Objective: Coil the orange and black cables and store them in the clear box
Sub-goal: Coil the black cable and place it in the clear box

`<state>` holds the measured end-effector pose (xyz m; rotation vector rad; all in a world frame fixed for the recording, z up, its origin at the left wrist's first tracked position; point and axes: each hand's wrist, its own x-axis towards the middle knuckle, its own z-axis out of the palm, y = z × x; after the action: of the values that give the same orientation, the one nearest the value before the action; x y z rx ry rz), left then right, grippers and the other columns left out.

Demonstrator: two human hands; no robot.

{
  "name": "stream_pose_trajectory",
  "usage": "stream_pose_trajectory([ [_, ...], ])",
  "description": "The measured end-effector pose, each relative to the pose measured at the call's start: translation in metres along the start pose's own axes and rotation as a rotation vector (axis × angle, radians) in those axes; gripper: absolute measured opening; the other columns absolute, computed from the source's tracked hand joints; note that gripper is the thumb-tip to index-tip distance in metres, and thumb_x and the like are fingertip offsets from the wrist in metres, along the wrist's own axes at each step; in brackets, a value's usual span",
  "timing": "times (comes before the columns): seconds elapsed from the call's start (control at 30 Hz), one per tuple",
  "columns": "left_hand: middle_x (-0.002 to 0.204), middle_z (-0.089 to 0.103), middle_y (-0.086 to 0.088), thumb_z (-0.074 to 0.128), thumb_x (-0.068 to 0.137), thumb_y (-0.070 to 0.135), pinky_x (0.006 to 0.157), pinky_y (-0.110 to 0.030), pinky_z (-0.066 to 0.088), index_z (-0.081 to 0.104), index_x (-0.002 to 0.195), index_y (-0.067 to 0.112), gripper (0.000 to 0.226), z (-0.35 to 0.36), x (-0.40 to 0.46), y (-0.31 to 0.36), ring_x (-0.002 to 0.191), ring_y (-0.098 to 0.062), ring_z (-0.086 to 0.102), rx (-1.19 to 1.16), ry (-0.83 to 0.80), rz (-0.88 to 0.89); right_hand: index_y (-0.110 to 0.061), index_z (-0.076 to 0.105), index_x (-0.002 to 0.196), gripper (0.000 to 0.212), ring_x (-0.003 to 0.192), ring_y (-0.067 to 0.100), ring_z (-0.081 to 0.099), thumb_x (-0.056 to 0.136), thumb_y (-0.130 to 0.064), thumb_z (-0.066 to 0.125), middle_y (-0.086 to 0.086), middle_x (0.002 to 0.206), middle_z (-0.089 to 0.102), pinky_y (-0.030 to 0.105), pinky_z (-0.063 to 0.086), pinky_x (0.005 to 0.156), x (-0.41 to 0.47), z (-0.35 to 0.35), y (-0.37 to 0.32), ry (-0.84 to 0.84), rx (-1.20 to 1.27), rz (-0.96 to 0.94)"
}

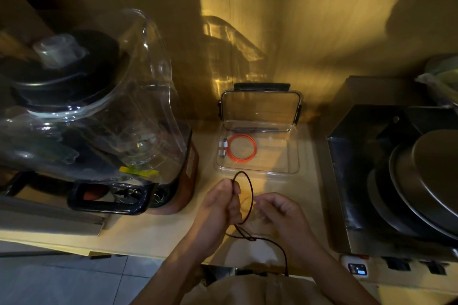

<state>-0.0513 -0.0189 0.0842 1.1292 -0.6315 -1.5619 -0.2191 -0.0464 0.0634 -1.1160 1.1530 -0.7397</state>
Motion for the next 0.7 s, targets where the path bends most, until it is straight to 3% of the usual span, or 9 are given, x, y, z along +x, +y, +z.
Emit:
stream_pose_trajectory([
  [0.1, 0.059, 0.028, 0.004, 0.039, 0.099, 0.039, 0.046, -0.021, 0.02, 0.052, 0.086, 0.014, 0.031, 0.003, 0.002, 0.012, 0.052, -0.009, 0.018, -0.261, 0.011, -0.047, -0.009, 0.071, 0.096, 0.024, 0.083, 0.019, 0.063, 0.099, -0.025, 0.054, 0.015, 0.095, 0.07, 0.025, 0.048, 0.075, -0.004, 0.002, 0.01, -0.107, -0.09, 0.012],
  [0.23, 0.055, 0.024, 0.006, 0.034, 0.1, 0.038, 0.045, -0.022, 0.016, 0.051, 0.083, 0.014, 0.034, 0.002, 0.006, 0.022, 0.046, -0.007, 0.017, -0.438, 0.058, -0.06, -0.024, 0.069, 0.088, 0.031, 0.083, 0.007, 0.061, 0.092, -0.049, 0.05, -0.001, 0.085, 0.069, 0.023, 0.045, 0.078, -0.012, 0.008, 0.019, -0.268, -0.167, 0.03],
  [0.43, 0.052, 0.028, 0.007, 0.035, 0.1, 0.042, 0.04, -0.019, 0.021, 0.055, 0.078, 0.015, 0.04, -0.006, 0.009, 0.035, 0.041, -0.004, 0.023, -0.602, 0.066, -0.037, -0.028, 0.072, 0.086, 0.017, 0.089, 0.015, 0.067, 0.087, -0.044, 0.063, -0.002, 0.091, 0.074, 0.037, 0.049, 0.086, -0.018, 0.006, 0.016, -0.409, -0.398, -0.06],
  [0.6, 0.054, 0.02, 0.01, 0.043, 0.097, 0.043, 0.037, -0.018, 0.022, 0.054, 0.08, 0.017, 0.033, -0.011, 0.008, 0.049, 0.047, -0.005, 0.013, -0.7, 0.026, -0.039, -0.036, 0.065, 0.073, 0.018, 0.072, -0.002, 0.059, 0.091, -0.034, 0.063, -0.018, 0.074, 0.065, 0.018, 0.042, 0.068, -0.016, 0.0, 0.022, -0.395, -0.498, -0.12],
  [0.7, 0.058, 0.017, 0.009, 0.058, 0.092, 0.039, 0.037, -0.019, 0.023, 0.057, 0.079, 0.016, 0.026, -0.014, 0.006, 0.059, 0.047, -0.005, 0.014, -0.745, -0.029, -0.043, -0.033, 0.065, 0.078, 0.016, 0.072, -0.001, 0.059, 0.093, -0.033, 0.06, -0.023, 0.073, 0.063, 0.014, 0.041, 0.064, -0.012, -0.006, 0.03, -0.354, -0.585, -0.114],
])
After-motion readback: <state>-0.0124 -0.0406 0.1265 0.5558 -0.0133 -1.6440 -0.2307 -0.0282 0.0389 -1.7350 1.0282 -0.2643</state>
